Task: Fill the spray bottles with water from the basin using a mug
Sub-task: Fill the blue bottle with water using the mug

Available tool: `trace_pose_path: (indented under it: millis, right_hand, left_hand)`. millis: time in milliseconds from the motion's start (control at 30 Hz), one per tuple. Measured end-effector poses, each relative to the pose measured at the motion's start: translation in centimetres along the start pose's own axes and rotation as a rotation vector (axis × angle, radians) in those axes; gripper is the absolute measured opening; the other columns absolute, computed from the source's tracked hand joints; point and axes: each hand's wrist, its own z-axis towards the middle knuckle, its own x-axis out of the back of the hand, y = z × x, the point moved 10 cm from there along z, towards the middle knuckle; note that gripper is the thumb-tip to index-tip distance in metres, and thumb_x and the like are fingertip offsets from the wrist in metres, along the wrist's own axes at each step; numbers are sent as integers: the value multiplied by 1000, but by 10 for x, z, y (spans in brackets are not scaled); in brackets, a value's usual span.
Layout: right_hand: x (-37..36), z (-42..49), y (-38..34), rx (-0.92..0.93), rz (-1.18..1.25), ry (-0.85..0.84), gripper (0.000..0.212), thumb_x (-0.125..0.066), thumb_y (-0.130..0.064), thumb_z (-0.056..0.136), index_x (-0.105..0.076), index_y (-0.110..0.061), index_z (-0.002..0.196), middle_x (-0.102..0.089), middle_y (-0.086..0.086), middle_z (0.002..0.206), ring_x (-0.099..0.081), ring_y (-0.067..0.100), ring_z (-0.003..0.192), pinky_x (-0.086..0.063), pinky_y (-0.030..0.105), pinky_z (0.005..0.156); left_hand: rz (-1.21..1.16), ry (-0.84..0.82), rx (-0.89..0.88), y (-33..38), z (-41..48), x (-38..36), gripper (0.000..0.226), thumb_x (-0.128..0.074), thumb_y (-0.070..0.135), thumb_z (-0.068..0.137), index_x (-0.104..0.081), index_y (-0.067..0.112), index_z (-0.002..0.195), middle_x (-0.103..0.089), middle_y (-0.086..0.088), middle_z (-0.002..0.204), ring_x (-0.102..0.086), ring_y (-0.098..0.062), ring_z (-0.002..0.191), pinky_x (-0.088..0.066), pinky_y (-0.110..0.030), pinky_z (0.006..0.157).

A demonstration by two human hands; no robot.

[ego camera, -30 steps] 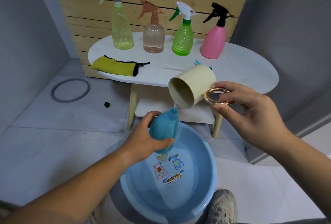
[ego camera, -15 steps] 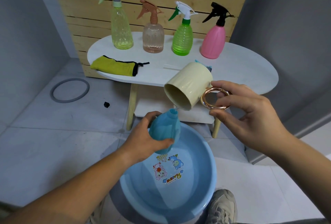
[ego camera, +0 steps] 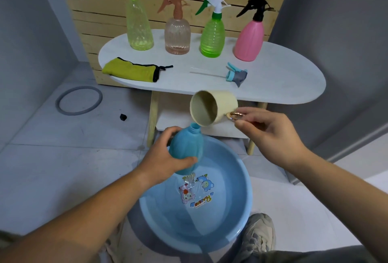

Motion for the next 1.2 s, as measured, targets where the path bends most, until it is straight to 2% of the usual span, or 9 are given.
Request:
trace_pose_path:
  millis: [100, 233, 333, 400, 533, 667, 767, 900, 1200]
  right_hand:
    - [-22, 4, 49, -215, 168, -58, 18, -71, -26, 90, -78, -30, 74, -76, -11, 103, -69, 4, 95, -51, 14, 80]
    - [-65, -5, 126, -473, 143, -210, 25, -75, -28, 87, -76, -5, 78, -69, 15, 80, -55, 23, 76, -55, 52, 87]
    - [-93, -11, 176, -549, -30, -306, 32, -77, -35, 85, -73, -10, 66, -53, 0, 59, -45, 16, 60, -42, 24, 53]
    - [-111, -10, 203, -528, -141, -342, 30, -75, -38, 85, -74, -13, 68, -51, -4, 56, -43, 13, 54, -36, 20, 50]
    - [-156, -13, 245, -434, -294, -422, 29, -68, -46, 90, -77, -20, 82, -61, -6, 67, -54, 14, 64, -38, 23, 57]
    - [-190, -19, 264, -220, -370, -477, 23, -68, -33, 92, -80, -13, 94, -71, 5, 102, -64, 24, 100, -46, 27, 80]
    - [-198, -20, 281, -192, -407, -501, 20, -72, -30, 89, -80, -17, 101, -64, 6, 127, -59, 24, 118, -45, 26, 96]
    - [-211, -21, 302, -176, -464, -547, 22, -73, -35, 85, -80, -17, 96, -57, 6, 138, -56, 29, 119, -46, 31, 99]
    - [-223, -23, 314, -126, -532, -544, 20, -71, -34, 88, -80, -20, 98, -51, -4, 146, -52, 31, 119, -43, 32, 101]
  left_hand:
    - [8, -12, 36, -16, -5, 4, 78, -88, 49, 53, -54, 46, 122, -60, 18, 124, -59, 4, 111, -58, -26, 86]
    - [9, 9, 74, -33, -10, 10, 74, -90, 41, 55, -54, 46, 120, -62, 17, 122, -59, 9, 107, -55, -15, 78]
    - [5, 27, 95, -43, -9, 12, 71, -90, 34, 59, -54, 47, 118, -62, 18, 121, -59, 11, 106, -55, -13, 77]
    - [11, 35, 107, -50, -7, 14, 72, -93, 29, 62, -53, 47, 119, -62, 19, 122, -59, 9, 110, -54, -19, 85]
    - [-7, 30, 155, -68, -5, 16, 75, -94, 37, 59, -53, 51, 120, -61, 26, 120, -58, 6, 114, -55, -23, 90]
    - [-28, 32, 161, -79, -3, 18, 77, -91, 48, 53, -53, 53, 121, -62, 29, 119, -59, 6, 114, -57, -16, 82]
    - [-21, 62, 158, -88, 1, 19, 77, -92, 47, 53, -54, 51, 120, -63, 24, 120, -61, 0, 117, -56, -23, 88]
    - [-9, 39, 144, -92, 6, 16, 77, -93, 48, 57, -54, 50, 123, -63, 20, 123, -61, -3, 118, -56, -16, 84]
    - [-76, 41, 167, -95, 9, 10, 79, -92, 42, 57, -55, 39, 127, -65, 14, 123, -64, -8, 118, -59, -29, 90]
